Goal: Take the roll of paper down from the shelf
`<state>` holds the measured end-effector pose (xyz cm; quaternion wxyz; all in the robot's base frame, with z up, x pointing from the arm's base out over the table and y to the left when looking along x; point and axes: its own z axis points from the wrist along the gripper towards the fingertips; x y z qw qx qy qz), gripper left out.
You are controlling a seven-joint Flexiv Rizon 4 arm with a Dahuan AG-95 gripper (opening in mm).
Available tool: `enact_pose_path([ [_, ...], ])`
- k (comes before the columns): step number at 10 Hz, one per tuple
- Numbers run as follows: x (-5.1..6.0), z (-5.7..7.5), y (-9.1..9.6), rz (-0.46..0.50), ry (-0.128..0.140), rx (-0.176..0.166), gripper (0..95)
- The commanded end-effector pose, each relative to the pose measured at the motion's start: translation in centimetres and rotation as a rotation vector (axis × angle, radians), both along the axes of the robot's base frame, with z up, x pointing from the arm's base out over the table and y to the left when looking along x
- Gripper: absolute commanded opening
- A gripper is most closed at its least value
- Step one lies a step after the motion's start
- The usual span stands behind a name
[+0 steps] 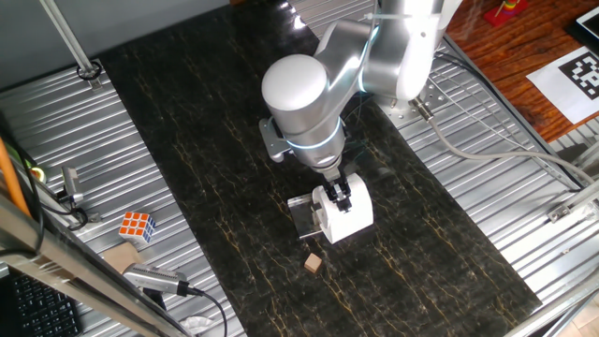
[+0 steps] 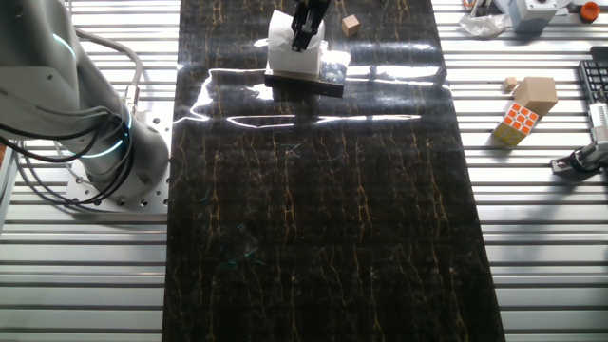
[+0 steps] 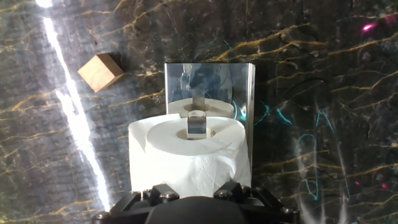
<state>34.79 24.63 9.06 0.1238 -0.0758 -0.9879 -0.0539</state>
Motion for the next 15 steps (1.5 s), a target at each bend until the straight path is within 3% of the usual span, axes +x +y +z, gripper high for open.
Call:
enact_pose_path([
  [1,0.0,-0.1,0.1,0.0,0.0,0.001,0.0],
  [3,0.0,-0.1,0.1,0.0,0.0,0.001,0.0],
  [4,1.6,4.3,-2.4,0.034,-0.029,-0.033,0.0],
  [12,1.7,3.4,-2.3,0.025,-0.044,-0.031,0.0],
  [15,2.3,2.9,-2.2,0.023,-0.056,-0.036,0.0],
])
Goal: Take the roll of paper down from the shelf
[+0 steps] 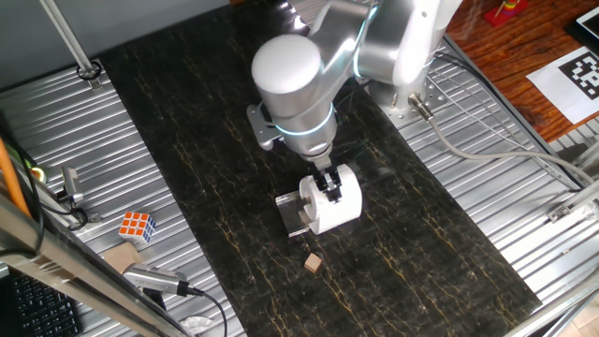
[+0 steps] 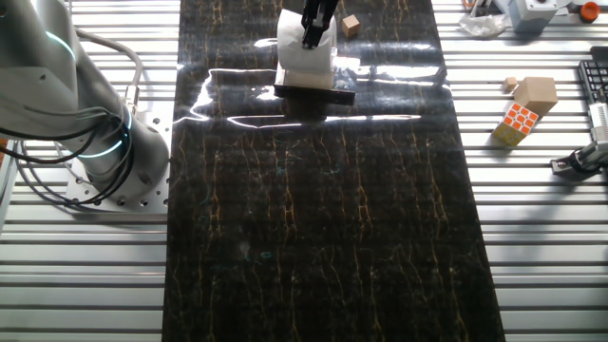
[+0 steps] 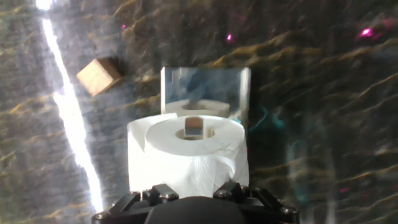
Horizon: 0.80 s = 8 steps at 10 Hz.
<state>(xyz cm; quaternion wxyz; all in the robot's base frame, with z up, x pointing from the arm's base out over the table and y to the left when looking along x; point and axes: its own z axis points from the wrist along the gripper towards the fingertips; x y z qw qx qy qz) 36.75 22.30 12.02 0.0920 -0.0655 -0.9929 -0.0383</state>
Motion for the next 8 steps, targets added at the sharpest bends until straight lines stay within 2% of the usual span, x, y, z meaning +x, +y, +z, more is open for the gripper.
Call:
enact_pose_path([
  [1,0.5,-0.2,0.2,0.002,0.005,-0.002,0.0],
  [5,1.4,-1.0,0.2,0.003,-0.005,-0.001,0.0],
  [8,2.5,-0.9,-0.6,0.01,-0.008,0.001,0.0],
])
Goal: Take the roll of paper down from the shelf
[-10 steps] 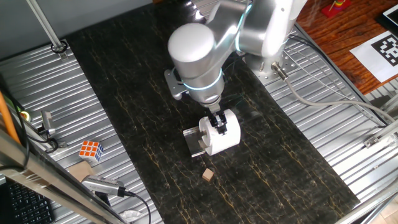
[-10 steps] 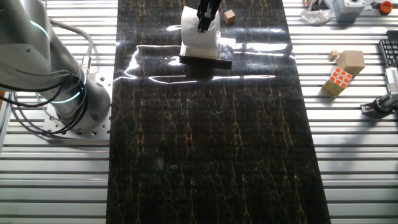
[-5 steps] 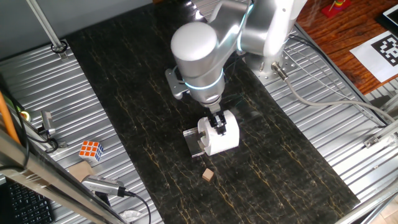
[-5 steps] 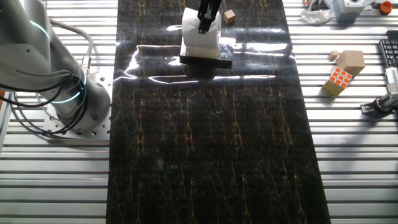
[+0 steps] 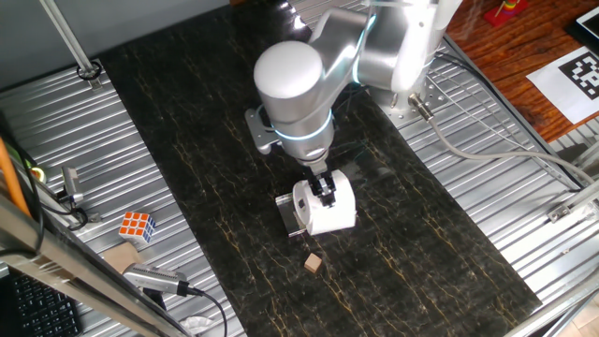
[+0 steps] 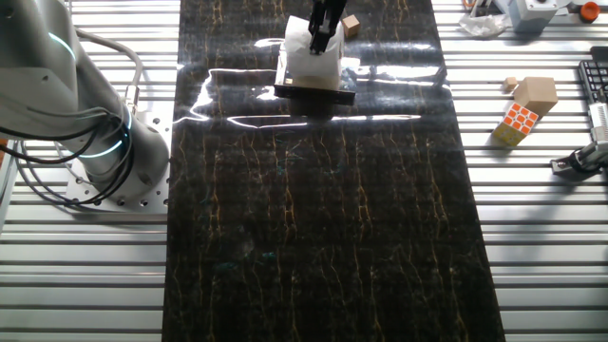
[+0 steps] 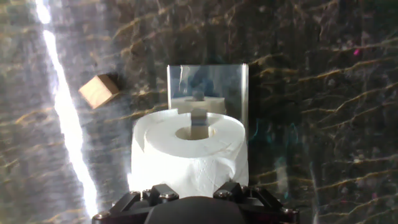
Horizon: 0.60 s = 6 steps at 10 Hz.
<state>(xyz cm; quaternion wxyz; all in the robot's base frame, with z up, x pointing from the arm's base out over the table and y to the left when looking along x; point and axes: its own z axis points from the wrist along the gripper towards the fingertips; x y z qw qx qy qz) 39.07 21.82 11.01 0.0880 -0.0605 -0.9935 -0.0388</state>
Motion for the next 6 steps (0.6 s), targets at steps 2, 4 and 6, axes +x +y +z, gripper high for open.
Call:
enact_pose_path([
  [2,0.98,-0.09,-0.24,-0.004,-0.003,-0.002,0.0],
  [4,1.35,0.01,-0.12,-0.007,-0.003,-0.004,0.0],
  [6,1.36,0.06,-0.13,0.001,-0.002,-0.001,0.0],
])
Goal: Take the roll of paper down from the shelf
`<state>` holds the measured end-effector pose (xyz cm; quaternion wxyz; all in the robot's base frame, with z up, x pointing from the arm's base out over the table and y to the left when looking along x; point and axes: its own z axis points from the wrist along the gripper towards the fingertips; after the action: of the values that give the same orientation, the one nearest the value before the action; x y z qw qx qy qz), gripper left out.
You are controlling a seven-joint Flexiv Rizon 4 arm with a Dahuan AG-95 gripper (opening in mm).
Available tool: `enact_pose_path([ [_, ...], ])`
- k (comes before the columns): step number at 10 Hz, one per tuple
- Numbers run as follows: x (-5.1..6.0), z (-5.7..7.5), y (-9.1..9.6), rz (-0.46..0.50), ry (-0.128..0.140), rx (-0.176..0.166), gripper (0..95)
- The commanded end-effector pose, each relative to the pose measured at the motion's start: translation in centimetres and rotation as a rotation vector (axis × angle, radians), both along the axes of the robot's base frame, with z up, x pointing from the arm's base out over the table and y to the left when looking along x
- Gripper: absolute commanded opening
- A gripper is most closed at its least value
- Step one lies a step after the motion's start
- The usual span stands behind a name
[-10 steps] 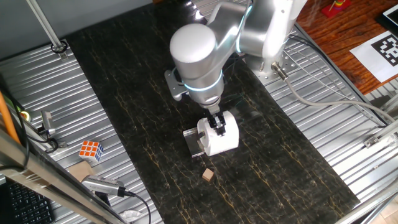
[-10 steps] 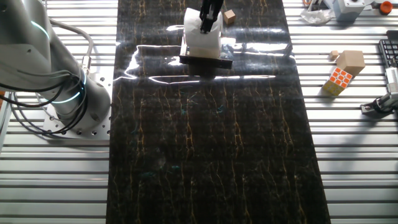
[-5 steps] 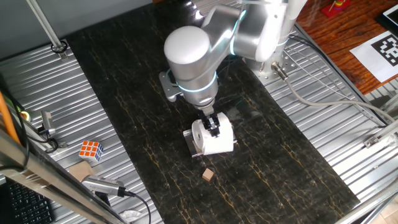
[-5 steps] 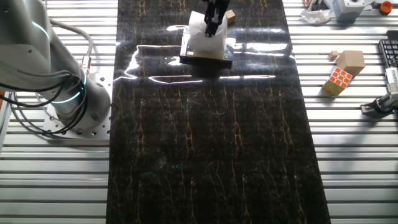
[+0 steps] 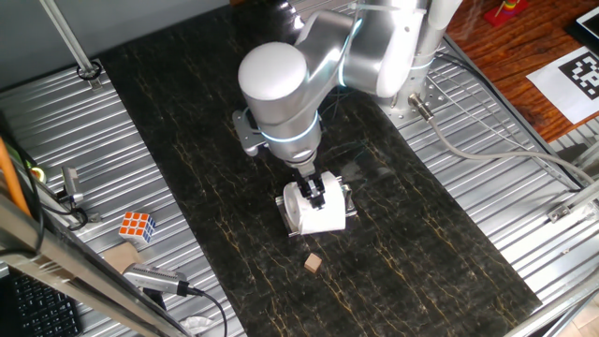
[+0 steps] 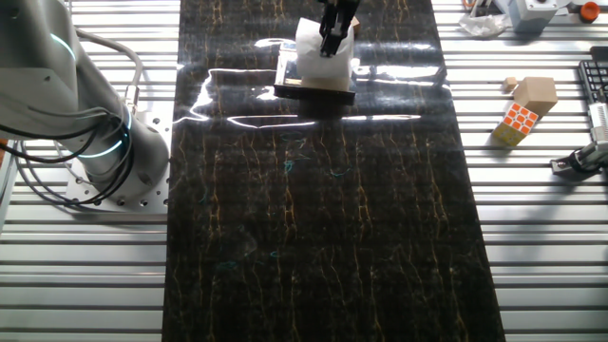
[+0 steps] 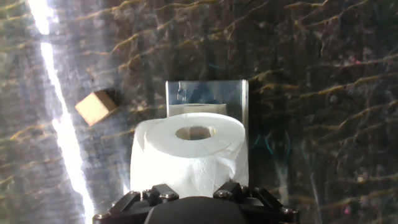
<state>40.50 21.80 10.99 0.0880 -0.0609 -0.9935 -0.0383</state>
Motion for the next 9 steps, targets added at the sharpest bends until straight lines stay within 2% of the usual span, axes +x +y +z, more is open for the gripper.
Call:
enact_pose_path([
  [1,-0.06,0.08,-0.11,0.006,-0.003,0.0,0.0],
  [4,-0.06,0.08,-0.11,0.014,-0.005,0.001,0.0],
  [6,-0.06,0.08,-0.11,0.009,-0.03,-0.014,0.0],
  [7,-0.06,0.08,-0.11,0.009,-0.055,-0.016,0.0],
  [9,-0.06,0.08,-0.11,0.001,-0.079,-0.022,0.0],
])
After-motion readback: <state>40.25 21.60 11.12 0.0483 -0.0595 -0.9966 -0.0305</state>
